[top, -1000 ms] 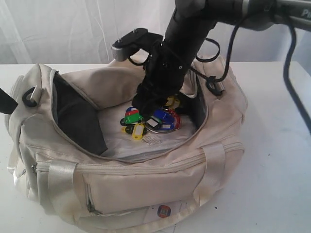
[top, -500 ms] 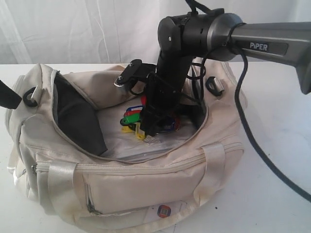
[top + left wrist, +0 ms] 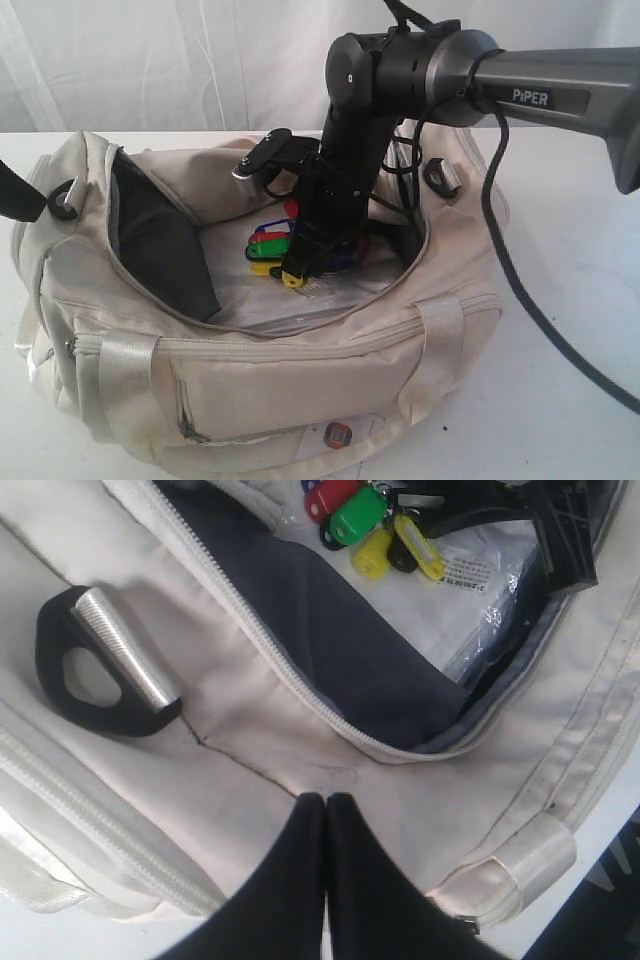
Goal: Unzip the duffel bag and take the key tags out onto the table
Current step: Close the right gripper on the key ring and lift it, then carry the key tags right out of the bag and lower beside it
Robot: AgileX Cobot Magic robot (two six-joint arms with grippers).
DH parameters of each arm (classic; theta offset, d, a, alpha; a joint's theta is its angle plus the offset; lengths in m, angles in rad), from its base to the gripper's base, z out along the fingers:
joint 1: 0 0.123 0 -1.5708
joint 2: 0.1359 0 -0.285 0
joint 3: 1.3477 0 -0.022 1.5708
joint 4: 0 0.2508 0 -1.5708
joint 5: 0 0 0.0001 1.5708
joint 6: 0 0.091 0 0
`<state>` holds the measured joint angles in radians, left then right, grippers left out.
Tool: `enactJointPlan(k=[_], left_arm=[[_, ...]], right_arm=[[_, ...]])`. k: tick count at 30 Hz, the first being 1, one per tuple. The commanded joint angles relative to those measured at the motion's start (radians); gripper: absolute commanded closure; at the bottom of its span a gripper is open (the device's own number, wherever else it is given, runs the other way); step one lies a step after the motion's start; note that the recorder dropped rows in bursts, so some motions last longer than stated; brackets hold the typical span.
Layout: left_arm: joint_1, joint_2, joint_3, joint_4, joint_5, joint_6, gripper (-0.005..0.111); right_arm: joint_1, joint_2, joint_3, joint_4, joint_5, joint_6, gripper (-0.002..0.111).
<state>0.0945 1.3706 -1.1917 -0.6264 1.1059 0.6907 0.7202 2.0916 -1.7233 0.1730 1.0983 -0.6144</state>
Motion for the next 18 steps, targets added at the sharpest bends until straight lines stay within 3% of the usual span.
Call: enactJointPlan(k=[1, 18], left_arm=[[0.002, -0.010, 0.006, -0.023, 0.016, -0.004, 0.107], [0.002, -0.010, 0.006, -0.023, 0.020, -0.004, 0.107]], right_arm=[[0.002, -0.061, -0.004, 0.019, 0.035, -0.008, 0.108], [0.000, -0.313, -0.091, 0.010, -0.003, 0.043, 0.108]])
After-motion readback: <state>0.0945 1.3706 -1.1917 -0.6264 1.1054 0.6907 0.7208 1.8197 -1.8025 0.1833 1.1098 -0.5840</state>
